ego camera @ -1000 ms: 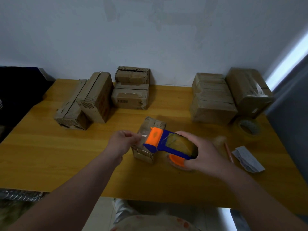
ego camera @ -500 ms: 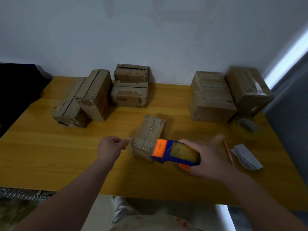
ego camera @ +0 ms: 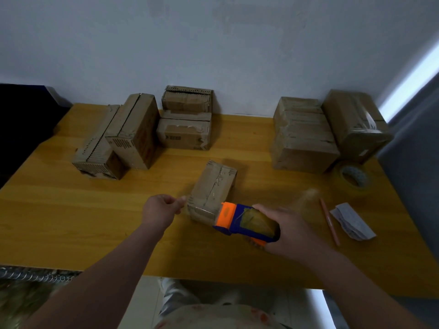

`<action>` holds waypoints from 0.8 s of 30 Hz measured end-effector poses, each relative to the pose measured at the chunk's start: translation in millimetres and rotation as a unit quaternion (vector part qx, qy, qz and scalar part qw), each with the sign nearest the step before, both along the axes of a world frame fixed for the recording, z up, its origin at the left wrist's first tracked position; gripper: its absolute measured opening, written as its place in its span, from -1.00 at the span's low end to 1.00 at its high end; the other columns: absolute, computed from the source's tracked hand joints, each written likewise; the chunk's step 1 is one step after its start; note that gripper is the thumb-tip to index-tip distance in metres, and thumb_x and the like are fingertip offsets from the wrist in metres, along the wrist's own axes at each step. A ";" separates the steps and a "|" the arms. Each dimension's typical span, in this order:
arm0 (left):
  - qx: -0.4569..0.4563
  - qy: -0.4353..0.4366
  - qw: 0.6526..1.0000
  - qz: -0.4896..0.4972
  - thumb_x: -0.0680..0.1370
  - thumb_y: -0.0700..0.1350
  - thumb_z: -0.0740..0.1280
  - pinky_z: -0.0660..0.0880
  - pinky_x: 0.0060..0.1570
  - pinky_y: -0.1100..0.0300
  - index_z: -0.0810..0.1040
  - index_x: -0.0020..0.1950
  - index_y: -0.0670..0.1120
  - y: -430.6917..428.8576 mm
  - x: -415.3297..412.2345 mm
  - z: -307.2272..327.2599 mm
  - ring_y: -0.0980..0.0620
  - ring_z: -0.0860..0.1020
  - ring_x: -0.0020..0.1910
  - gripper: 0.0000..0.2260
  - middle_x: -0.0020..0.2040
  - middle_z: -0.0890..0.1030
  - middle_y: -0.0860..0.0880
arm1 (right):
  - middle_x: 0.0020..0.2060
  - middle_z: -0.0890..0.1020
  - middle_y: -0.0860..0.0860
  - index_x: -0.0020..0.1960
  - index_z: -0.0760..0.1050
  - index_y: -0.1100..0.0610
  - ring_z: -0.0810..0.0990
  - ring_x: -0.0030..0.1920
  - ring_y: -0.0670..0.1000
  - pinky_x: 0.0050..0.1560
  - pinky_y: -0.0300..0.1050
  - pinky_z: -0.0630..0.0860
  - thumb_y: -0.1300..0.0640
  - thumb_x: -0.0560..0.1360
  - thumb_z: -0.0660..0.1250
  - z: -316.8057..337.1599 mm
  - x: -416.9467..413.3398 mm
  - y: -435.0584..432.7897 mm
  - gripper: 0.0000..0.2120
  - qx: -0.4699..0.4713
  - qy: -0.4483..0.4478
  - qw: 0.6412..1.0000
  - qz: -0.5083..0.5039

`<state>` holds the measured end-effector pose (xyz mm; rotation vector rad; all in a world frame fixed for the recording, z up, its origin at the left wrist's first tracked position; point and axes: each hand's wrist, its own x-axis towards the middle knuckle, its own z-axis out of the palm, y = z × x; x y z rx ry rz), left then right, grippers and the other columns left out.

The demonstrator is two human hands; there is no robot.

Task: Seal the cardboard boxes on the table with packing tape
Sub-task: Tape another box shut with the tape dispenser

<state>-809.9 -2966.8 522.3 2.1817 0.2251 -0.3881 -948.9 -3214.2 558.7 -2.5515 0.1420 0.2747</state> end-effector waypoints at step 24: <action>0.251 -0.132 0.902 -0.326 0.57 -0.16 0.25 0.24 0.41 0.10 -0.14 0.57 -0.01 -7.0 -31.4 12.1 -0.03 0.21 0.49 -0.29 0.58 0.04 -0.01 | 0.10 0.47 -0.03 0.48 0.19 -0.20 0.45 0.12 -0.04 0.08 -0.09 0.53 0.02 0.34 0.53 -11.9 1.7 3.1 -0.17 0.003 0.004 1.000 -0.010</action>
